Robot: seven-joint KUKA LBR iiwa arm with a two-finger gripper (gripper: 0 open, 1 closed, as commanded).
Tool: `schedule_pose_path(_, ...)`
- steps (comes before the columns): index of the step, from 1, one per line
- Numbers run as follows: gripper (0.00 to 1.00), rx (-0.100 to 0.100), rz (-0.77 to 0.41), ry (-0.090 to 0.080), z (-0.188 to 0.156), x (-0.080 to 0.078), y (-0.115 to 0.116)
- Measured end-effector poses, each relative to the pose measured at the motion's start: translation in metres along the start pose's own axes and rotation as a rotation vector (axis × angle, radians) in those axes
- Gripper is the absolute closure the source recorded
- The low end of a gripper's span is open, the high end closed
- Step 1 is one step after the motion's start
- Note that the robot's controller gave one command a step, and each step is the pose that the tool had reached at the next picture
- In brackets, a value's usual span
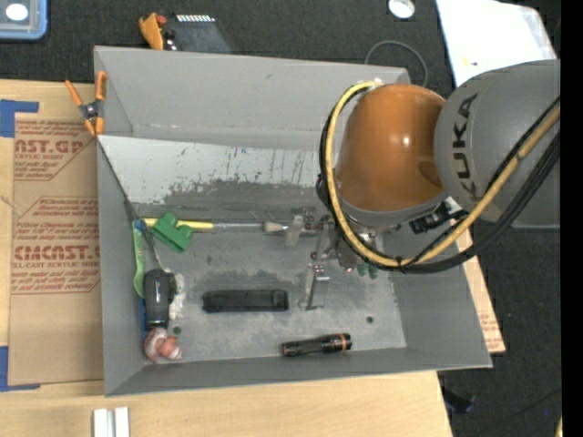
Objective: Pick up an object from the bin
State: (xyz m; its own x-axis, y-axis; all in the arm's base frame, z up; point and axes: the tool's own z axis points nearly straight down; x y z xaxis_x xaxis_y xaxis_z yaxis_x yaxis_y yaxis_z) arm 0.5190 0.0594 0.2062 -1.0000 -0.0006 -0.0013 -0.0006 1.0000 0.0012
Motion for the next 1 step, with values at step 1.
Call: schedule_pose_path(1,0.00,-0.001,-0.079,-0.003,0.0948,0.0021,0.0475)
